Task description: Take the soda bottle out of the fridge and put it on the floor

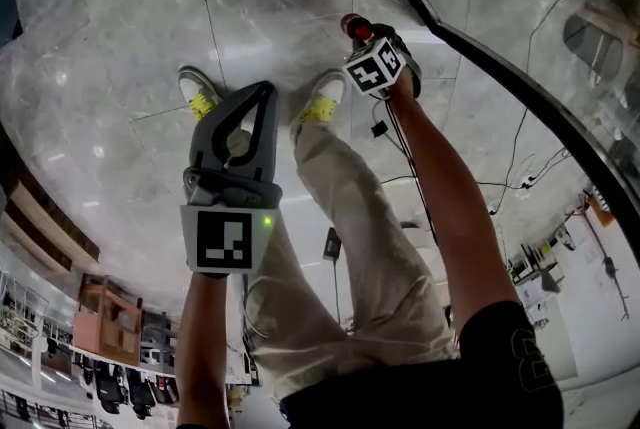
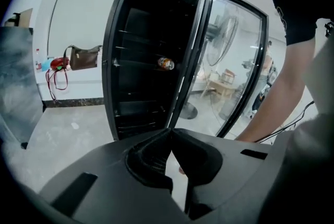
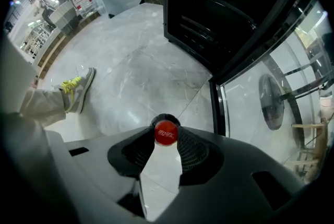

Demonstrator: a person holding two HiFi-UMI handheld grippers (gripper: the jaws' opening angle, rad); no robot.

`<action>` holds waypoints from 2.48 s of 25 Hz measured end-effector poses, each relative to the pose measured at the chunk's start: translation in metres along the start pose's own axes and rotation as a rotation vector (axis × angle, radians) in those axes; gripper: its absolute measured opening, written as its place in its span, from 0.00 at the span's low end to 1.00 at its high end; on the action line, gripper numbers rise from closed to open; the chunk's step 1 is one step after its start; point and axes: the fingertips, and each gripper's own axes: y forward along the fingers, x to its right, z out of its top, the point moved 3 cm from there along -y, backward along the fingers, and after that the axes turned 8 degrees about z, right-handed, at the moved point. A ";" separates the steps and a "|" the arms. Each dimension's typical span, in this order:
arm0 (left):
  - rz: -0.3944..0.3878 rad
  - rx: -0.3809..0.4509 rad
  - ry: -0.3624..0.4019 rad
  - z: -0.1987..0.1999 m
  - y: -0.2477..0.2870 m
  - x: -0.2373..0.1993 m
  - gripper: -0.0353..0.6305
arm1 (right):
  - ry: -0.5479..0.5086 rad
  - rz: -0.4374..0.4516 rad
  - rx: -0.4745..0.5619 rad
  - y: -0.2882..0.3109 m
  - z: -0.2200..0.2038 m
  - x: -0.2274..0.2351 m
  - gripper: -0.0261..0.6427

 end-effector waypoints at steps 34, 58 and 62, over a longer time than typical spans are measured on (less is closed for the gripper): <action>-0.034 0.020 0.052 0.014 -0.013 0.015 0.08 | 0.031 -0.049 0.039 -0.001 0.019 -0.011 0.03; -0.078 0.105 0.142 0.282 -0.283 0.144 0.08 | 0.378 -0.077 0.635 -0.608 -0.007 -0.101 0.03; -0.055 0.182 0.150 0.315 -0.326 0.152 0.08 | 0.360 -0.135 0.754 -0.686 -0.009 -0.114 0.03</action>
